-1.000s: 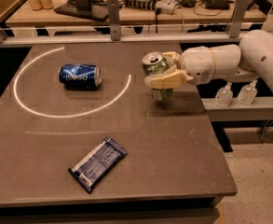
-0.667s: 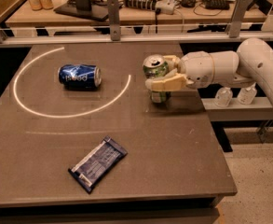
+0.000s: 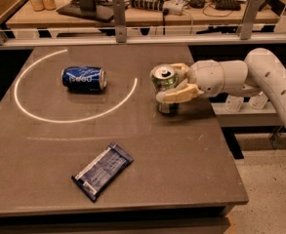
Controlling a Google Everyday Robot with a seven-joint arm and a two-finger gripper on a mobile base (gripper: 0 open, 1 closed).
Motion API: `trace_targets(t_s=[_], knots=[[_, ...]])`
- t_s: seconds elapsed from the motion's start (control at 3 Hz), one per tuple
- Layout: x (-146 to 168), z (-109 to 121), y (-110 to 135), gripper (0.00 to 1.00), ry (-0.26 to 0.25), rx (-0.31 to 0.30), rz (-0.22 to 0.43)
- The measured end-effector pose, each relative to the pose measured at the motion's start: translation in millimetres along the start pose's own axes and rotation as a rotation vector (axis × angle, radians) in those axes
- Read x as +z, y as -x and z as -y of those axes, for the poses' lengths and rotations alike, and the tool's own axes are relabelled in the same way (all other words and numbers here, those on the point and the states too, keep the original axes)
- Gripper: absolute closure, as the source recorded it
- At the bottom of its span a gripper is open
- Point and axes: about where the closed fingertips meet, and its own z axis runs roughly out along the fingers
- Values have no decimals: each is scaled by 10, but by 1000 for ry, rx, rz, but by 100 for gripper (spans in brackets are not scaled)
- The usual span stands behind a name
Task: Place green can upright
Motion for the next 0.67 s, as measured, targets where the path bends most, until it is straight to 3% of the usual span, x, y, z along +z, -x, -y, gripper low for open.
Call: trace_targets(t_s=[0.33,0.67], knots=[[-4,-25,-29,5,11,-10,11],[-70,-36,-23,0,-5,-15,6]])
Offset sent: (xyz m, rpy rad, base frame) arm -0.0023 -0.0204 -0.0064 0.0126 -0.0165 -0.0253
